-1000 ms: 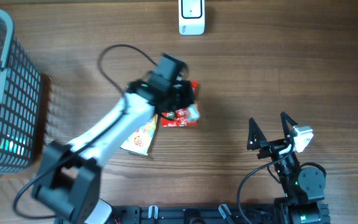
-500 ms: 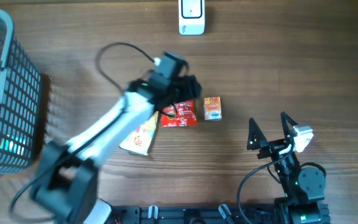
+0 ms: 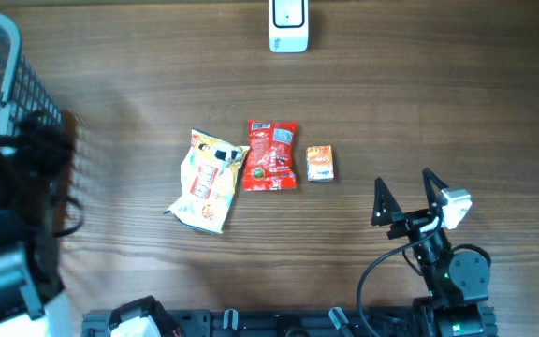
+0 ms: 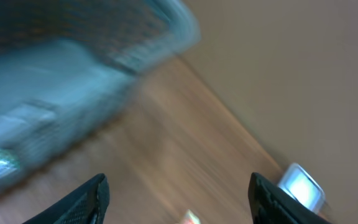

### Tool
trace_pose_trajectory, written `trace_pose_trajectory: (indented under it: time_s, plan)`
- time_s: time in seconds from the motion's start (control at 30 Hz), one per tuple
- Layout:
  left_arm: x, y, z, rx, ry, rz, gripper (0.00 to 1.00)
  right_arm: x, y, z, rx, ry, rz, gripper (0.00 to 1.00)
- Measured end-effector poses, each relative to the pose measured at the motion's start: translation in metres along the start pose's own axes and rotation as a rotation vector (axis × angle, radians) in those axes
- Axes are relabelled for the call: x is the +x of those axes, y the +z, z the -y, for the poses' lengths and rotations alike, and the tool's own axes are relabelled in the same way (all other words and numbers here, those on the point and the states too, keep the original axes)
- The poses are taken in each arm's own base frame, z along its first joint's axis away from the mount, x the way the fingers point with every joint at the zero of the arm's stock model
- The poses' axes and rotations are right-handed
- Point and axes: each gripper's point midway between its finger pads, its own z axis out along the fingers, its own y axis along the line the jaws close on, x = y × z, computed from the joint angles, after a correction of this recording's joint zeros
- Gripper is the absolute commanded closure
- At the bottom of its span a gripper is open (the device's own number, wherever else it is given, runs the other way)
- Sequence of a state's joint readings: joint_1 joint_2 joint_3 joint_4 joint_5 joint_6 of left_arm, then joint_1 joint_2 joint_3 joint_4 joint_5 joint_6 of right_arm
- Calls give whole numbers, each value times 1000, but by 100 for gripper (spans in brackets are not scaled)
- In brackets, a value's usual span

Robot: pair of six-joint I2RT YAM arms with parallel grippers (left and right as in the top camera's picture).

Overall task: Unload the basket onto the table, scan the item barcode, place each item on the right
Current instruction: 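Move the left gripper back into the basket toward a green pack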

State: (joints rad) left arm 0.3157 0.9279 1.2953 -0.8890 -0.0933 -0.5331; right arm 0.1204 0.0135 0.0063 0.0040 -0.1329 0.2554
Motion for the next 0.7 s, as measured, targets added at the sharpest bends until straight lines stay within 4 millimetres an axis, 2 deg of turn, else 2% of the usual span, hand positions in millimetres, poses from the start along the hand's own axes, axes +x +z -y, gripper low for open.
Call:
trace_pose_trajectory:
  time_s: [0.03,0.1,0.13,0.17,0.23,0.3,0.33,0.4,0.43,0.53,0.6,0.7]
  plan:
    - [-8,4,-23,-74,-26,-1,24,0,0,0,0,0,0,0]
    - [-14,10,-49,-159,-58,-55,18,0,0,0,0,0,0,0]
    - [-20,14,-54,-177,-74,-90,14,0,0,0,0,0,-1,0]
    - [-27,19,-56,-183,-85,-123,12,0,0,0,0,0,-1,0]
    - [-45,30,-47,-167,-81,-198,2,0,0,0,0,0,-1,1]
    - [-57,39,-40,-159,-65,-241,0,1,0,0,1,0,-2,0]
    - [-70,47,-36,-167,-62,-256,0,1,0,0,1,0,-2,0]
    - [-85,60,-43,-231,-72,-252,0,1,0,0,1,0,-2,1]
    - [-94,80,-51,-269,-94,-250,0,0,0,0,0,0,-2,0]
    - [-93,110,-86,-407,-198,-262,0,1,0,0,1,0,-2,0]
    - [-89,133,-122,-508,-274,-278,0,1,0,0,1,0,-2,0]
    - [-81,147,-163,-608,-347,-313,0,1,0,0,1,0,-2,0]
